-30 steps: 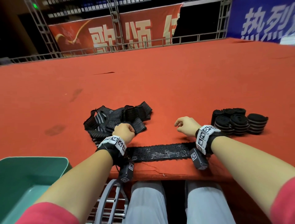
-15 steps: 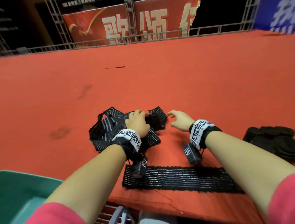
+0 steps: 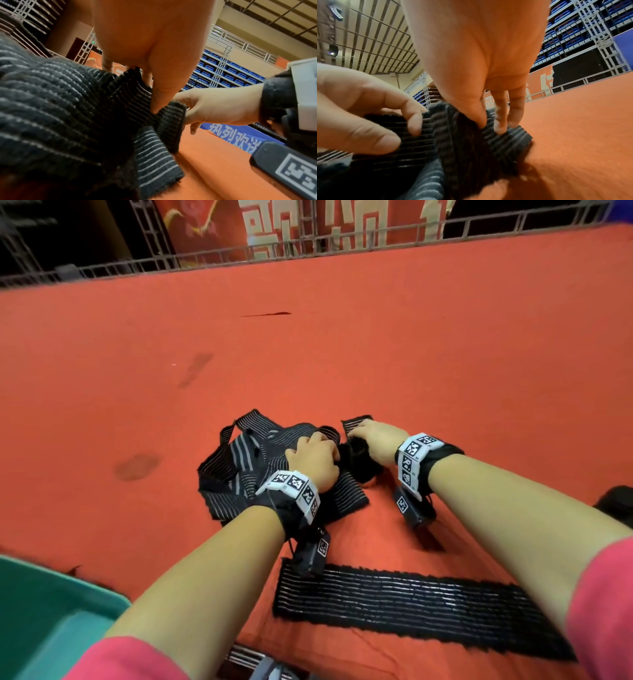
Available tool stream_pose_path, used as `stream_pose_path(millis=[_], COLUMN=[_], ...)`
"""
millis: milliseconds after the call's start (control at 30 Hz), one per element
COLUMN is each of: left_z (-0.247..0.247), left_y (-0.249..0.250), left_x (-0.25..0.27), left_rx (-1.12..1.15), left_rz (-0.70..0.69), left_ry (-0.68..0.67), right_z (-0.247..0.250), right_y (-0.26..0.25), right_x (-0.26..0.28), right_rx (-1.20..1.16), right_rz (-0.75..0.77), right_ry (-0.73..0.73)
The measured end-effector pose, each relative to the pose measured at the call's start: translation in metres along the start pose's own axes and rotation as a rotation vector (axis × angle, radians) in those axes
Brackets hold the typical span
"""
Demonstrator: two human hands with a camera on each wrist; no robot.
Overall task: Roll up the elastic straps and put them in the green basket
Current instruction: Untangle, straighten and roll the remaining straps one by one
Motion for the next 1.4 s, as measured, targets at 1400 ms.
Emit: stream_pose_path(millis=[1400], left_z=[-0.016], left_y=[-0.011], left_x=[-0.004], left_rx=[0.082], left_rz=[0.130], left_ry=[-0.049], right_z=[0.080], right_y=[0.090], right_x=[0.074], right_rx=[-0.547], right_rz=[-0.397], right_ry=[0.449])
Point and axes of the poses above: each hand's wrist, its own x-axis away from the middle knuckle, its own z-axis out of the back of the hand, y = z × x, the point moved 6 cm from there along -x, towards the middle knuckle, and after that the axes turned 13 degrees about -z, right-handed, at the moved point
